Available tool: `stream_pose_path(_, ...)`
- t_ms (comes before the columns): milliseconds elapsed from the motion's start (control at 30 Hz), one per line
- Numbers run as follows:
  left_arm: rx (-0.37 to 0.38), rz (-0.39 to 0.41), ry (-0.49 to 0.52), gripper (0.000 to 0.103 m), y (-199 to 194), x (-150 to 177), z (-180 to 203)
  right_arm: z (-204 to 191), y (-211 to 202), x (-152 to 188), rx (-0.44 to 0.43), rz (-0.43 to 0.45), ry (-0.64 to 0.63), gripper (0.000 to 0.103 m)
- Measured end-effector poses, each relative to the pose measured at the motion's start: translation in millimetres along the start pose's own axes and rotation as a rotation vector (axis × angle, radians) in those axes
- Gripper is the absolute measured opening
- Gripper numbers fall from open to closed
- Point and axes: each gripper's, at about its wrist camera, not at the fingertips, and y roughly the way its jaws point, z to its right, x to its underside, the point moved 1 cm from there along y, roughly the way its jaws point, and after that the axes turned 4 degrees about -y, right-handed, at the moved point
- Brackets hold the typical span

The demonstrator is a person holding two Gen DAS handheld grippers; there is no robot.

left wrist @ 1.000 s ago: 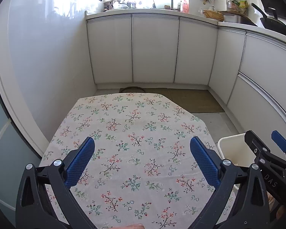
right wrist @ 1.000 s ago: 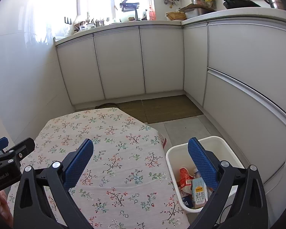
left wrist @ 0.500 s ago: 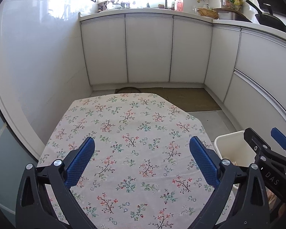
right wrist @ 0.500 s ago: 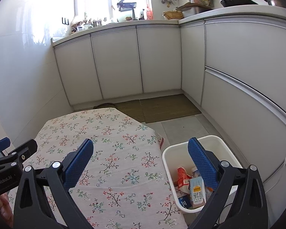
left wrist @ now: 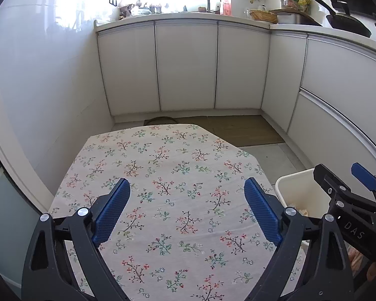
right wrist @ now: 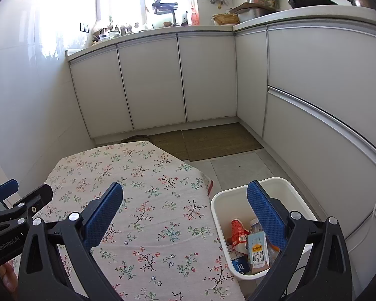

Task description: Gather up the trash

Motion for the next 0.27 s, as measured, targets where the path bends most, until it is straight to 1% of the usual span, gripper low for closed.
stream_pose_path(133, -0.010, -0.020, -0.009, 0.095, 3.2, -0.4, -0.7, -1.3, -0.1, 0.9, 0.002, -0.002, -0.002, 0.097)
stream_pose_path(267, -0.013, -0.025, -0.028, 0.096, 3.7, -0.3, -4.1, -1.9, 0.7, 2.1, 0.002, -0.006, -0.006, 0.097)
